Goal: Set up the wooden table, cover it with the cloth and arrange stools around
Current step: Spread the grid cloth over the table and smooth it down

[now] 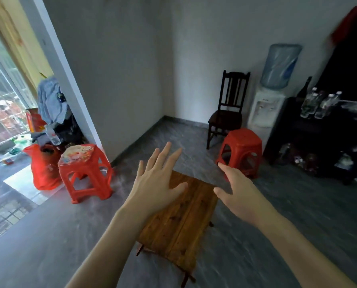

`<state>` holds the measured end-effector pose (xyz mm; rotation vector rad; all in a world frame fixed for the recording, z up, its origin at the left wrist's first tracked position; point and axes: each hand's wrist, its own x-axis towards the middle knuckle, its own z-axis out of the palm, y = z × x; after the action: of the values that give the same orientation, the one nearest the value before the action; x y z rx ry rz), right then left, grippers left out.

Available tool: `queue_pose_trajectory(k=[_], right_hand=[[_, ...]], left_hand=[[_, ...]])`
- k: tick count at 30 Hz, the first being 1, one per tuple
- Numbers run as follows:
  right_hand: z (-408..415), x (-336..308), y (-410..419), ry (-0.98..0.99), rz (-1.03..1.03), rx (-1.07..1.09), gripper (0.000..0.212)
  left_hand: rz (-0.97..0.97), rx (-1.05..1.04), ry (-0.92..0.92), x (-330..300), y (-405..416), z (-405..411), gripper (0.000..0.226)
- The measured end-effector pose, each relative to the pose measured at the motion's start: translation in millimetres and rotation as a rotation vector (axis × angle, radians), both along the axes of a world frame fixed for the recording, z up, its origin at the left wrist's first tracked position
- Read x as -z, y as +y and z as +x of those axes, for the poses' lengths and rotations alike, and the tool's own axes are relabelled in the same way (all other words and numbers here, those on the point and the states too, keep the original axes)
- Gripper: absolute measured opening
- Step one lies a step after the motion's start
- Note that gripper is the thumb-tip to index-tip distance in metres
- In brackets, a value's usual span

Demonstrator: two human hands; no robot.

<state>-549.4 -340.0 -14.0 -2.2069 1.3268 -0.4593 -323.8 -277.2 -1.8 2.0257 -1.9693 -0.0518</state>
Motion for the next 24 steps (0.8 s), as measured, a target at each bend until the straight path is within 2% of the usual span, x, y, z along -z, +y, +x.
queue_pose_trajectory(k=[3, 8, 13, 24], right_hand=[[-25, -12, 8, -0.001, -0.094, 0.046, 0.073], [-66, -22, 23, 0.139, -0.219, 0.122, 0.072], [-106, -17, 35, 0.224, -0.171, 0.257, 0.076], [-124, 0, 96, 0.247, -0.062, 0.475, 0.076]], left_hand=[[-0.035, 0.024, -0.089, -8, -4, -25, 0.078], [-0.048, 0.018, -0.127, 0, -8, -72, 0.073], [0.021, 0.038, 0.029, 15, -7, -101, 0.07], [0.051, 0.264, 0.017, 21, 11, -114, 0.073]])
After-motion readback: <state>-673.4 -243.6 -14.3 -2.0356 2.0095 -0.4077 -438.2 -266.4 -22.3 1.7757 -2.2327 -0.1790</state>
